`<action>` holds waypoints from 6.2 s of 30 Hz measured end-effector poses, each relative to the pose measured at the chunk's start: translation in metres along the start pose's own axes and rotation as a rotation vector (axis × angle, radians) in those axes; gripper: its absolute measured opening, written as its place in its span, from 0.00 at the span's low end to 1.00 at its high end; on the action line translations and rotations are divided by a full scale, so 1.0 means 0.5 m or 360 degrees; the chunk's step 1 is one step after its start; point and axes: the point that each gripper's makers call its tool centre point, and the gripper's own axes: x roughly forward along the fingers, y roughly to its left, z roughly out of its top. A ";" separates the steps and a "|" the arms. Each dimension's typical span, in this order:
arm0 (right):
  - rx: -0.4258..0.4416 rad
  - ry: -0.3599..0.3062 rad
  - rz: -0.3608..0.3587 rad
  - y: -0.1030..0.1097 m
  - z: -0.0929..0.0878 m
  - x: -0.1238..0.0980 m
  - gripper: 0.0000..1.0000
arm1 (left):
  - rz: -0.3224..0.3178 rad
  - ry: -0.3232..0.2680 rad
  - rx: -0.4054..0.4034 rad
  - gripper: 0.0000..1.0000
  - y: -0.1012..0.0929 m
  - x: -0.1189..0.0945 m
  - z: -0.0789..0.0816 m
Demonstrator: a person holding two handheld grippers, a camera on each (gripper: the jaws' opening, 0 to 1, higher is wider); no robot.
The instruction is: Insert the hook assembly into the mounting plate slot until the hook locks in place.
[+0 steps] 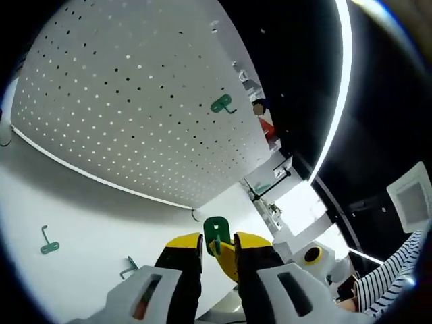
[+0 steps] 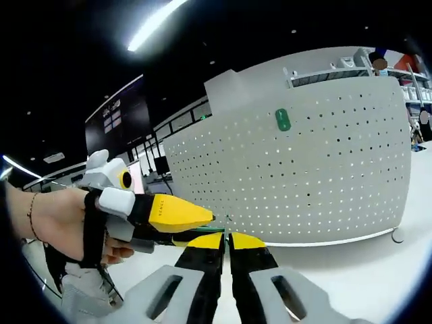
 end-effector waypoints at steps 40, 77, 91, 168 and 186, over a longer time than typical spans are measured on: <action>-0.0137 0.0003 0.0032 0.008 0.002 -0.007 0.02 | -0.0034 -0.0041 -0.0223 0.02 -0.003 -0.010 -0.016; -0.0454 0.0208 -0.0267 -0.107 -0.045 -0.113 0.38 | 0.0650 -0.0514 0.0808 0.01 0.035 -0.088 0.170; -0.0397 0.0362 -0.0410 -0.157 -0.113 -0.167 0.56 | 0.0850 -0.0738 0.0998 0.01 0.024 -0.117 0.229; -0.0631 0.0630 -0.0296 -0.141 -0.208 -0.172 0.59 | 0.1068 -0.0964 0.1313 0.01 -0.048 0.132 0.394; -0.0624 0.0594 -0.0286 -0.135 -0.199 -0.171 0.58 | 0.1156 -0.0946 0.1293 0.02 -0.032 0.153 0.393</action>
